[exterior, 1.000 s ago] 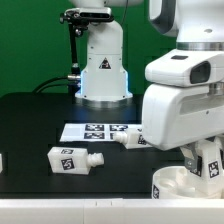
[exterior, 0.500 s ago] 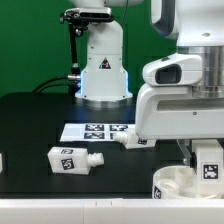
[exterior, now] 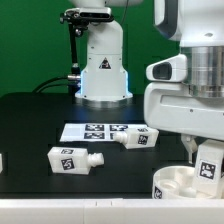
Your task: Assemble stool
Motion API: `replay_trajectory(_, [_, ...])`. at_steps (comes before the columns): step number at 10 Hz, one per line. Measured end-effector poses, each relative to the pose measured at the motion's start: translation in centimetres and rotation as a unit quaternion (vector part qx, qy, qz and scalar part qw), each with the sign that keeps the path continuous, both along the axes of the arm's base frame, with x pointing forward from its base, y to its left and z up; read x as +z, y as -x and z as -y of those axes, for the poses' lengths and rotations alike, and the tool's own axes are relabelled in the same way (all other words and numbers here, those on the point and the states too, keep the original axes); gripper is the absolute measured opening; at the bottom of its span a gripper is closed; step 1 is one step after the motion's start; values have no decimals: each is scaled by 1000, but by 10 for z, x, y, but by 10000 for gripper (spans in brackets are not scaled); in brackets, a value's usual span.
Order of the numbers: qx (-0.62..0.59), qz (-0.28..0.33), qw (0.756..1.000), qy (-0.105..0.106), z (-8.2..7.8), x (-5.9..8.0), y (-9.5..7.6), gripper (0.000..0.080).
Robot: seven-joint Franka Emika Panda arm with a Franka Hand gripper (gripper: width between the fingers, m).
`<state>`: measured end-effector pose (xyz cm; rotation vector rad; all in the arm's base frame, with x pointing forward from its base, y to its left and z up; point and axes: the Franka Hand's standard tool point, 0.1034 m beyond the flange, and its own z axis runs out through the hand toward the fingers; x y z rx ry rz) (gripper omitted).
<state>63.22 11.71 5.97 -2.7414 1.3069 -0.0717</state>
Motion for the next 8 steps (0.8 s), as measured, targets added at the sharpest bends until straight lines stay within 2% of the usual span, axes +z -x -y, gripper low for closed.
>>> replay_trajectory(1, [-59,5,998,-15,0,0,-1,334])
replay_trajectory(5, [-174,-7,984,-36,-3,0,0,334])
replay_trajectory(6, [-256,-17,965,-49,-4,1,-1,334])
replay_trajectory(8, [-406,-20,911,-72,-6,0,-2,334])
